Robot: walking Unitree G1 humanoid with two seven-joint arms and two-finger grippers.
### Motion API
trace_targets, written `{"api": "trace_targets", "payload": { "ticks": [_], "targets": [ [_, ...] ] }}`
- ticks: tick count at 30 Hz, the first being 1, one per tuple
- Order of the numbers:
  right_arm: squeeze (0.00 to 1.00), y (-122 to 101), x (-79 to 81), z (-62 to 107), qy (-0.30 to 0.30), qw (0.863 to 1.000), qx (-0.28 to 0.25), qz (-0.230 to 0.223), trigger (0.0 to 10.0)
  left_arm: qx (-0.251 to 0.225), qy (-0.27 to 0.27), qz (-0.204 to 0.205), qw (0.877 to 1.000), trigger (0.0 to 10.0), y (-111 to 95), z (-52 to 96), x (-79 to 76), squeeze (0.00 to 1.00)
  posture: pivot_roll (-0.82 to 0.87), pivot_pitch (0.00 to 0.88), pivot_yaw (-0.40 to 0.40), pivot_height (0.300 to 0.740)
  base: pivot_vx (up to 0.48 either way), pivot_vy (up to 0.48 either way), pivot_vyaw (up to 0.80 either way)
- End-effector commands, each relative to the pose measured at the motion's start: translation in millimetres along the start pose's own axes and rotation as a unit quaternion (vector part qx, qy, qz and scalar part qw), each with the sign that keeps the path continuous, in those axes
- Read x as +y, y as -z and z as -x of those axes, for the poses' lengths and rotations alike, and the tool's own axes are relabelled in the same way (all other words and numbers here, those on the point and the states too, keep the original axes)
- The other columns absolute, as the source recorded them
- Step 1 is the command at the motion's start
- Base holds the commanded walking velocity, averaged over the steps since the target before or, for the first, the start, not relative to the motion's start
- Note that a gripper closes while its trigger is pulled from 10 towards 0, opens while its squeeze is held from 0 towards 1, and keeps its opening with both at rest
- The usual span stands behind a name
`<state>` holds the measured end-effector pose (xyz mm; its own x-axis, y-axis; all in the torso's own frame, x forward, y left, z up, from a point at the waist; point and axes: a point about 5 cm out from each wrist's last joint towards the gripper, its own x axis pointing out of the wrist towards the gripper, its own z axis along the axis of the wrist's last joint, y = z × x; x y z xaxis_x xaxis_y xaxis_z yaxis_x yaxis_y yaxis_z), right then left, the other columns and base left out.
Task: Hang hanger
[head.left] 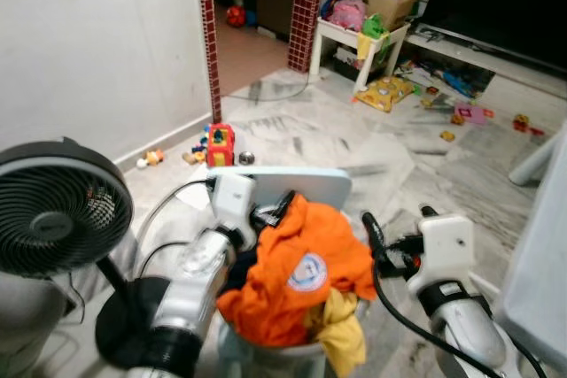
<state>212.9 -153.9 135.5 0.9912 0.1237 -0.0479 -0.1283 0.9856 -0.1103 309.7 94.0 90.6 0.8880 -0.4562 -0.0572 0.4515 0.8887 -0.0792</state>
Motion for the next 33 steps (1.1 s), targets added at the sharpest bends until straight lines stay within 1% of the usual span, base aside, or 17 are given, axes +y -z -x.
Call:
{"api": "trace_targets", "payload": {
  "ticks": [1, 7, 18, 19, 20, 21, 23, 24, 25, 27, 30, 33],
  "targets": [
    [0.0, 4, -5.1, 2.0, 0.005, 1.0, 0.009, 0.003, 10.0, -0.003, 0.013, 0.008, 1.0, 10.0, -2, -5.7, -10.3, 0.0, -0.02, 0.0, -0.08, 0.74, 0.0, 0.0, 0.0],
    [0.0, 3, -4.0, 2.5, -0.002, 1.0, 0.005, 0.003, 10.0, 0.002, 0.008, 0.019, 1.0, 10.0, 0, -5.6, -8.4, 0.0, -0.02, 0.0, -0.08, 0.74, 0.0, 0.0, 0.0],
    [0.0, 3, -2.5, 2.0, -0.008, 1.0, 0.004, 0.008, 10.0, 0.002, 0.014, 0.029, 0.999, 10.0, 1, -6.8, -10.4, 0.0, -0.03, 0.0, -0.08, 0.74, 0.0, 0.0, 0.0],
    [0.0, 3, -2.4, 2.4, -0.009, 1.0, 0.006, 0.009, 10.0, 0.012, 0.005, 0.032, 0.999, 10.0, 4, -7.0, -9.1, 0.0, -0.03, 0.0, -0.082, 0.74, 0.0, 0.0, 0.0],
    [0.0, 3, -2.4, 2.4, -0.009, 1.0, 0.006, 0.009, 10.0, 0.012, 0.005, 0.032, 0.999, 10.0, 4, -7.0, -9.1, 0.0, -0.03, 0.0, -0.082, 0.74, 0.0, 0.0, 0.0],
    [0.0, 4, -2.2, 2.8, -0.01, 1.0, 0.007, 0.009, 10.0, 0.029, -0.002, 0.035, 0.999, 10.0, 8, -7.5, -7.8, 0.0, -0.03, 0.0, -0.085, 0.74, 0.0, 0.0, 0.0],
    [0.0, 4, -2.2, 2.8, -0.01, 1.0, 0.007, 0.009, 10.0, 0.029, -0.002, 0.035, 0.999, 10.0, 8, -7.5, -7.8, 0.0, -0.03, 0.0, -0.085, 0.74, 0.0, 0.0, 0.0],
    [0.0, 4, -1.2, 3.8, -0.013, 1.0, 0.012, 0.008, 10.0, 0.048, -0.011, 0.035, 0.998, 10.0, 12, -7.8, -5.7, 0.0, -0.03, 0.0, -0.09, 0.74, 0.0, 0.0, 0.0],
    [0.0, 4, -1.2, 3.8, -0.013, 1.0, 0.012, 0.008, 10.0, 0.048, -0.011, 0.035, 0.998, 10.0, 12, -7.8, -5.7, 0.0, -0.03, 0.0, -0.09, 0.74, 0.0, 0.0, 0.0],
    [0.0, 7, 3.8, 9.4, -0.025, 0.999, 0.027, 0.004, 10.0, 0.071, -0.02, 0.043, 0.996, 10.0, 18, -6.3, -2.8, 0.0, -0.03, 0.0, -0.104, 0.74, 0.0, 0.0, 0.0],
    [0.0, 9, 6.2, 13.2, -0.029, 0.999, 0.035, 0.002, 10.0, 0.074, -0.022, 0.044, 0.996, 10.0, 19, -4.5, -2.2, 0.0, -0.03, 0.0, -0.11, 0.74, 0.0, 0.0, 0.0],
    [0.0, 14, 11.0, 23.9, -0.033, 0.998, 0.056, -0.011, 10.0, 0.072, -0.018, 0.044, 0.996, 10.0, 17, 4.7, 0.6, 0.0, -0.02, 0.0, -0.12, 0.74, 0.0, 0.0, 0.0]
  ]
}}
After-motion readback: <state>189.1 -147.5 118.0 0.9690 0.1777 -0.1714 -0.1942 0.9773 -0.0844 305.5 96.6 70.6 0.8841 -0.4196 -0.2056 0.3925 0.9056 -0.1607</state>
